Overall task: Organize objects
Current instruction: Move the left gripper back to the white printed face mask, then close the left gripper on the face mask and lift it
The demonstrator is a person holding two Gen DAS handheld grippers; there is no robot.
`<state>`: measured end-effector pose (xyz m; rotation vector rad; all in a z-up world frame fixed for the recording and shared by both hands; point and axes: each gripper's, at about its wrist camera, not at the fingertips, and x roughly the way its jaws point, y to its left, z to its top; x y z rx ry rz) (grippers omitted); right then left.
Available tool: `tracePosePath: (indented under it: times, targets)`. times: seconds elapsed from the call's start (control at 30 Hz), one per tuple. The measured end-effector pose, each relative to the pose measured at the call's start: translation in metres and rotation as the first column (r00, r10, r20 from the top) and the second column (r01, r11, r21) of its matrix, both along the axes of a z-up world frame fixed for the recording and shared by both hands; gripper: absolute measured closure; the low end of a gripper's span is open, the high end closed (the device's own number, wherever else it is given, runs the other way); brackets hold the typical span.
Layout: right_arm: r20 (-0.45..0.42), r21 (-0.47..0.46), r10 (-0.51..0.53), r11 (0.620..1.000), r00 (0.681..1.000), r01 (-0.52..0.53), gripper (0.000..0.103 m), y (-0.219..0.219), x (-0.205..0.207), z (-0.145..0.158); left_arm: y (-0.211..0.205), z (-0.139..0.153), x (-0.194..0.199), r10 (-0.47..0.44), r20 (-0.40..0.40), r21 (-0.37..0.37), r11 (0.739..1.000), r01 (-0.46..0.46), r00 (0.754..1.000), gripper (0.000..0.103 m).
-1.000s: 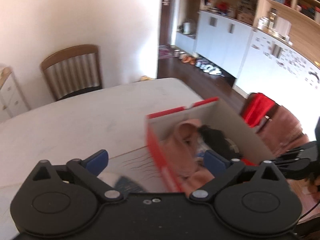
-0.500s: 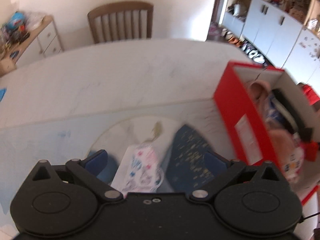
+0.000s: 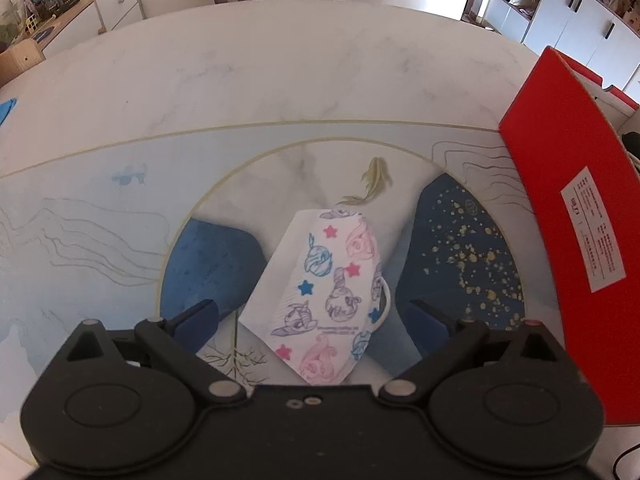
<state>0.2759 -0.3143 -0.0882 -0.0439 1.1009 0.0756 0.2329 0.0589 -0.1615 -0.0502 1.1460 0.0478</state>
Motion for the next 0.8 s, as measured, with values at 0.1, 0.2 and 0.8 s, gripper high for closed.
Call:
tracePosePath:
  times: [0.1, 0.2, 0.8]
  targets:
    - [-0.004, -0.001, 0.0, 1.0, 1.0, 0.0, 0.1, 0.0, 0.0, -0.001, -0.001, -0.001, -0.001, -0.009, 0.003, 0.011, 1.0, 0.009, 1.0, 0.005]
    - [-0.005, -0.002, -0.001, 1.0, 1.0, 0.001, 0.1, 0.001, 0.0, -0.001, -0.005, -0.004, 0.0, -0.022, -0.004, 0.023, 0.999, 0.022, 1.0, 0.01]
    - [-0.004, -0.002, 0.0, 1.0, 1.0, 0.0, 0.1, 0.001, 0.0, -0.001, -0.016, 0.003, 0.003, -0.035, 0.029, 0.017, 0.999, 0.035, 0.999, 0.095]
